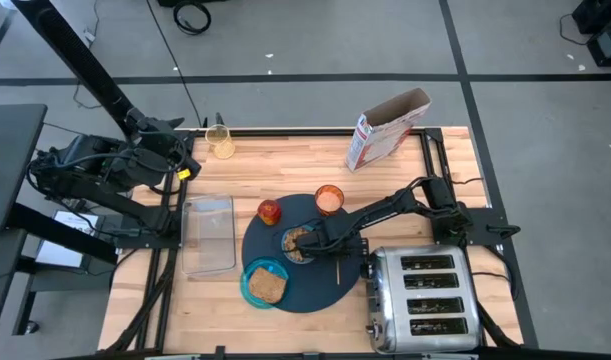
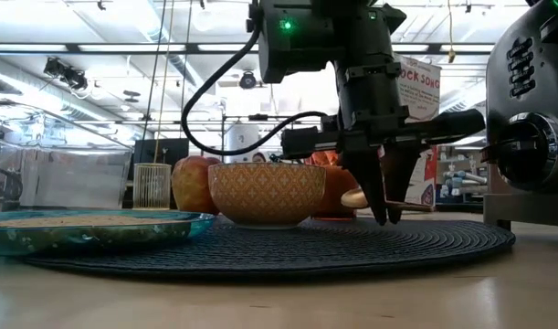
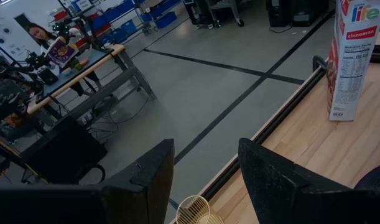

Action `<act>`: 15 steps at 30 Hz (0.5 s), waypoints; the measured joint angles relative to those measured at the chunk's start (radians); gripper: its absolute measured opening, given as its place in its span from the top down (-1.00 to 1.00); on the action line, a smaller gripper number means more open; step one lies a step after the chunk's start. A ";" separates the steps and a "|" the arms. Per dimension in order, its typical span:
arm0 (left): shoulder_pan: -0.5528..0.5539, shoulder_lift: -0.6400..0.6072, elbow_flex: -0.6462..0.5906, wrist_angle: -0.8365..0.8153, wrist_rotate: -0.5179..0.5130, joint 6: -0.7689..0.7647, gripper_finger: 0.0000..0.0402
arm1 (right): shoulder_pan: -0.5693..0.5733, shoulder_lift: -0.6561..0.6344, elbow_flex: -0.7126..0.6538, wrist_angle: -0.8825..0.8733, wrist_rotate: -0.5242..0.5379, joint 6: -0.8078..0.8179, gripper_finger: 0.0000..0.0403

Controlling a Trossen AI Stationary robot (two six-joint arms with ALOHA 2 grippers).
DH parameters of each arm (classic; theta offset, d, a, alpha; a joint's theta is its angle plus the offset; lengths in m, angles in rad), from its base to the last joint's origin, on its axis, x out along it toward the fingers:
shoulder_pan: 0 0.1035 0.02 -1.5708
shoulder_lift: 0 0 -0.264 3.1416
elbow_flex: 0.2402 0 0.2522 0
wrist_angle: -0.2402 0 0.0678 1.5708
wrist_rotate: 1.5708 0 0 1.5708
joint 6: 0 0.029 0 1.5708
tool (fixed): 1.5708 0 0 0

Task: Arrange a breakfast setting
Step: Put the gold spoon on top of the dark blue placemat beside the blue bowl

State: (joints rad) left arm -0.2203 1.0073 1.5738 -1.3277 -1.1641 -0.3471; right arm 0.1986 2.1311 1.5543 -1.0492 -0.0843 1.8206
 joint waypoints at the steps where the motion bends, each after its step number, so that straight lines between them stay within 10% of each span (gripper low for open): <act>1: 0.000 0.000 0.000 0.000 0.000 0.000 0.08 | 0.000 0.000 0.000 0.000 -0.009 0.000 0.83; 15: 0.000 0.000 0.000 0.000 0.000 0.000 0.08 | -0.001 -0.004 -0.044 0.046 -0.062 0.009 0.81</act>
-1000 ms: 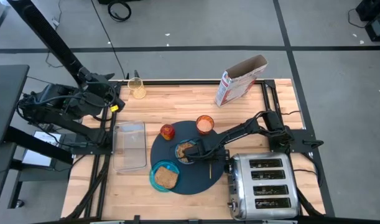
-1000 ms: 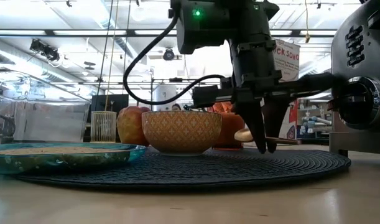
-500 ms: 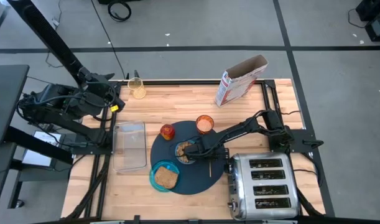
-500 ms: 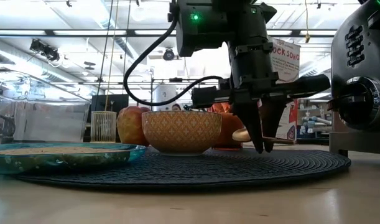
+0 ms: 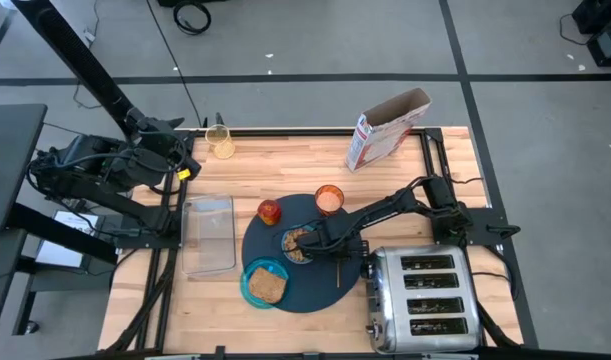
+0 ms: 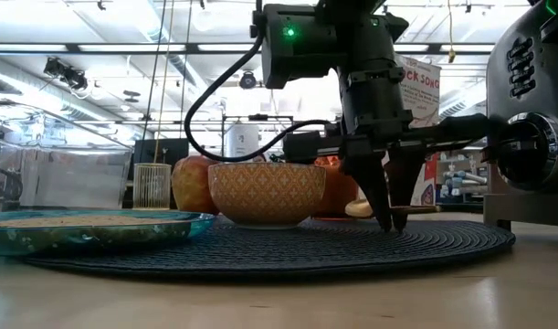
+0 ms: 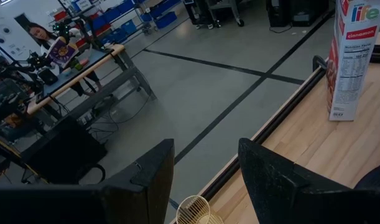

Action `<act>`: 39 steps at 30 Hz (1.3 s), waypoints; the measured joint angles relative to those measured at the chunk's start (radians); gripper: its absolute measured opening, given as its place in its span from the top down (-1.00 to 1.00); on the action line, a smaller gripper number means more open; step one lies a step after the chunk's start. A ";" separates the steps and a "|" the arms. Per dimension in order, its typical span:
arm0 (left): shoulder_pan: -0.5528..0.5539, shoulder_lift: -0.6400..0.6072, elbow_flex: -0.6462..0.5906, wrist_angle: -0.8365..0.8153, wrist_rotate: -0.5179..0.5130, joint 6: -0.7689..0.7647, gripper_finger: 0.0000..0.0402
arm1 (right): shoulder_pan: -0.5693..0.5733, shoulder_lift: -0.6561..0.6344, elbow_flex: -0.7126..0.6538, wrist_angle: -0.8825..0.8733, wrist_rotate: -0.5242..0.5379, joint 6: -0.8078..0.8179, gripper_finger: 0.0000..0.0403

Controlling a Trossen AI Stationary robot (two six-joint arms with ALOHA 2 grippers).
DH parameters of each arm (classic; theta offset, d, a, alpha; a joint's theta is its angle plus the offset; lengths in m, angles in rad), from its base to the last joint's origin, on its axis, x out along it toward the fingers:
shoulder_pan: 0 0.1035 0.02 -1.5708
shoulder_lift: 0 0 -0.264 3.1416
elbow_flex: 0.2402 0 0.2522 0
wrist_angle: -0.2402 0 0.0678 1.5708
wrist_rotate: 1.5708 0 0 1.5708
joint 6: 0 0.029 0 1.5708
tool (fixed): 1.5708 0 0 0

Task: Arrange a breakfast setting
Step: Put the gold spoon on top of the dark blue placemat beside the blue bowl

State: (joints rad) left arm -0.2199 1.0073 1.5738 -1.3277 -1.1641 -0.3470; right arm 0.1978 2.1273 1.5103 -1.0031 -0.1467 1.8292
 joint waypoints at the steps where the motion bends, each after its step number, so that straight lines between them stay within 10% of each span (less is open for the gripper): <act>1: 0.000 0.000 0.000 0.000 0.000 0.000 0.08 | 0.000 0.000 0.000 0.000 0.005 -0.002 0.80; 17: 0.000 0.000 0.000 0.000 0.000 0.002 0.08 | 0.001 0.002 -0.003 -0.008 0.020 -0.054 0.49; 39: 0.000 0.000 0.000 0.000 0.000 -0.001 0.08 | -0.011 0.005 0.007 -0.042 0.004 -0.161 0.54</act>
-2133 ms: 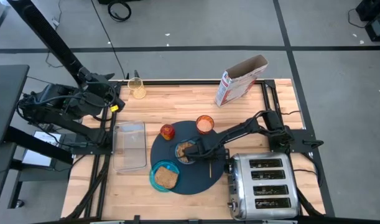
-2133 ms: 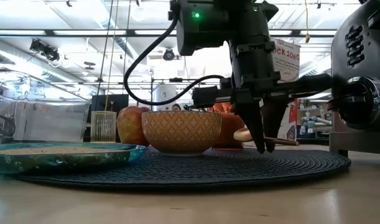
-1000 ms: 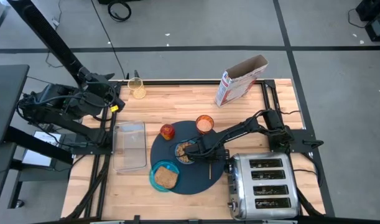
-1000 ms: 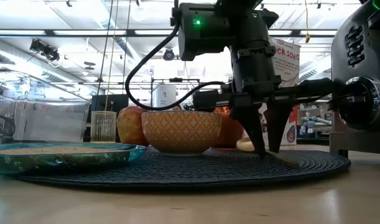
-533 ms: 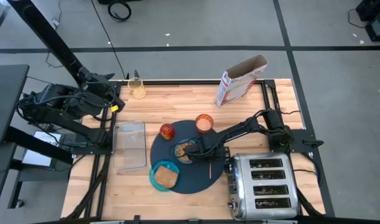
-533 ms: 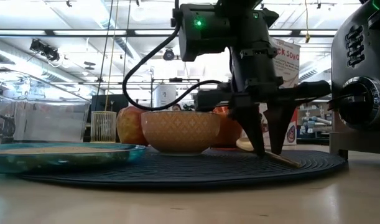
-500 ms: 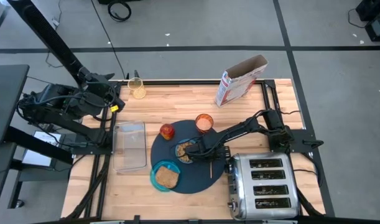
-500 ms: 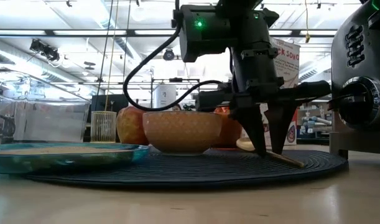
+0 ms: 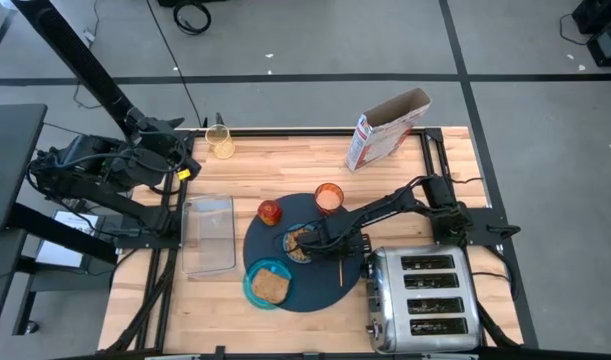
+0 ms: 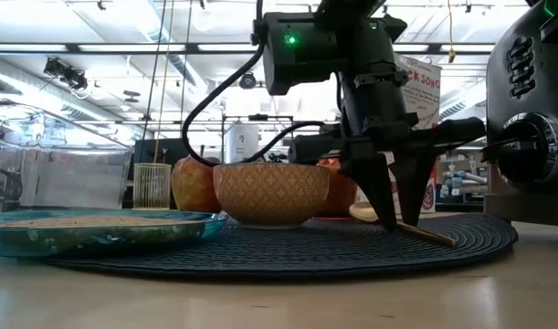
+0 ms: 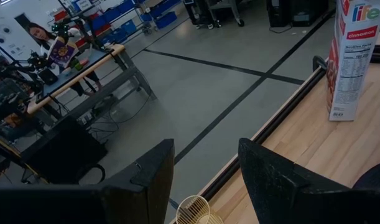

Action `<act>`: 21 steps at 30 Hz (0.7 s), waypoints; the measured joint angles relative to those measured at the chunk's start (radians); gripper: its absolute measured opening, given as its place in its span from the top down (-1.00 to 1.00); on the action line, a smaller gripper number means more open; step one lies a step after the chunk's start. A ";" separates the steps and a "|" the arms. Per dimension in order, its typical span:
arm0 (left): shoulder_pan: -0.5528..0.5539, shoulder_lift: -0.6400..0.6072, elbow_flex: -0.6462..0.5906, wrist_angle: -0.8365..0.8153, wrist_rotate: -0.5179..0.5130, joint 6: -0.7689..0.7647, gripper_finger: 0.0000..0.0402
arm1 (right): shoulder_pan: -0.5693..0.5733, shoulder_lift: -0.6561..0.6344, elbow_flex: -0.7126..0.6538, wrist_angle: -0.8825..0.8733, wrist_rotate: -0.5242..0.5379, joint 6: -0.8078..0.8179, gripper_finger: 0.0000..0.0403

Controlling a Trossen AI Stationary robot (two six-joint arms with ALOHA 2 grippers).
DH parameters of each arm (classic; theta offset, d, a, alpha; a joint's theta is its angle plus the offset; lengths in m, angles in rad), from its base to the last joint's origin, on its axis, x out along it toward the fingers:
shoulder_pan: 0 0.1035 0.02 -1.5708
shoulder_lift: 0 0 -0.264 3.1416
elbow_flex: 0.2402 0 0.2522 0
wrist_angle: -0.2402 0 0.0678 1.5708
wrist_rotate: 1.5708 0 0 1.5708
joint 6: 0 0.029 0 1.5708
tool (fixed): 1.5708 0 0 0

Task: Arrange a breakfast setting
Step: Put the gold spoon on top of the dark blue placemat beside the blue bowl

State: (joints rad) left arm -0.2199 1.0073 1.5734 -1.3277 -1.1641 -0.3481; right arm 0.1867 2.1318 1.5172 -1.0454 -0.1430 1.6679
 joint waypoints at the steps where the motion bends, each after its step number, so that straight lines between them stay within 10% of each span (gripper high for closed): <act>1: 0.000 0.000 0.000 0.000 0.000 0.000 0.08 | 0.000 0.001 0.003 0.000 0.003 -0.005 0.56; 21: 0.000 -0.001 -0.001 0.000 0.000 0.003 0.08 | -0.008 0.002 0.016 0.016 0.006 0.007 0.56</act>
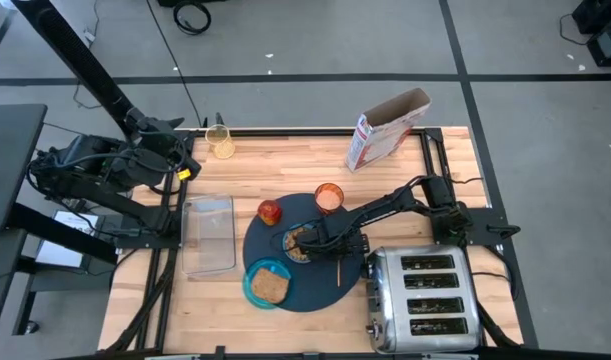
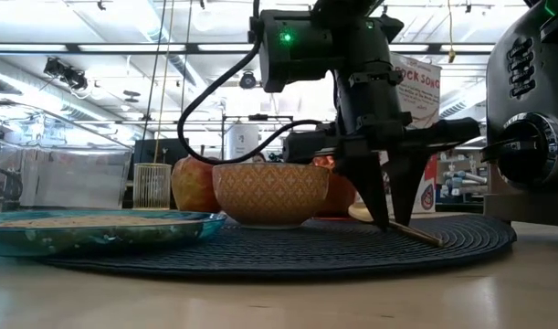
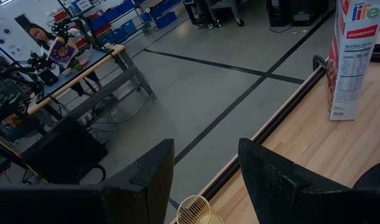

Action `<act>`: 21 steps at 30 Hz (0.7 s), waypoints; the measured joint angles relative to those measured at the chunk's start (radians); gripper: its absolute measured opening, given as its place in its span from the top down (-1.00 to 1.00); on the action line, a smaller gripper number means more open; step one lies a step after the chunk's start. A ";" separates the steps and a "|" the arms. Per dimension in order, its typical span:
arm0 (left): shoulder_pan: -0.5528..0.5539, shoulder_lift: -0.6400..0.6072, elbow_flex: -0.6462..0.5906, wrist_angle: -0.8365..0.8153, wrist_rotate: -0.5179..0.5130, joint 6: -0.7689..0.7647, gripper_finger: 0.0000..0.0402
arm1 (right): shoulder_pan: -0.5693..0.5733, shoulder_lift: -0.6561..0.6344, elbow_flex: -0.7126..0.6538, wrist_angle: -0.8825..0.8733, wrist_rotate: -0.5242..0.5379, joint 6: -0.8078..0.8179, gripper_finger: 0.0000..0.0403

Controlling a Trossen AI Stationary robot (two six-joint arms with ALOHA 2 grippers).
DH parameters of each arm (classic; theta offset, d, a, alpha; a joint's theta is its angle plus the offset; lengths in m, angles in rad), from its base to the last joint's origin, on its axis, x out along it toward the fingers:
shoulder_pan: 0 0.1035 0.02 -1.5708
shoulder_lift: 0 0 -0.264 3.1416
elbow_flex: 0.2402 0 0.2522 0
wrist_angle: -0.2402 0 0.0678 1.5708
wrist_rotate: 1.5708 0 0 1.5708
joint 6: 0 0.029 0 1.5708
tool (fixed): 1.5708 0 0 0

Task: Arrange a breakfast setting
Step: Put the gold spoon on top of the dark blue placemat beside the blue bowl, then return to Home Position

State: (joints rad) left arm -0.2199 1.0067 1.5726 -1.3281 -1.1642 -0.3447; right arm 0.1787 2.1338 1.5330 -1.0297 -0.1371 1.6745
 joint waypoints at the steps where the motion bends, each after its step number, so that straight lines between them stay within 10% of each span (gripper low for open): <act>1: 0.000 -0.001 0.000 0.000 0.000 0.000 0.08 | 0.000 0.000 0.000 0.000 -0.001 -0.001 0.55; 15: 0.000 -0.001 0.000 0.000 0.000 0.021 0.08 | 0.000 -0.148 0.002 -0.067 0.039 -0.054 0.42; 21: 0.000 -0.015 0.000 0.027 0.073 0.015 0.08 | 0.017 -0.316 0.002 -0.059 0.179 -0.370 0.42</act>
State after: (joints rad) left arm -0.2202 0.9916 1.5726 -1.3006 -1.0908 -0.3298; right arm 0.1960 1.8182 1.5352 -1.0888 0.0420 1.3047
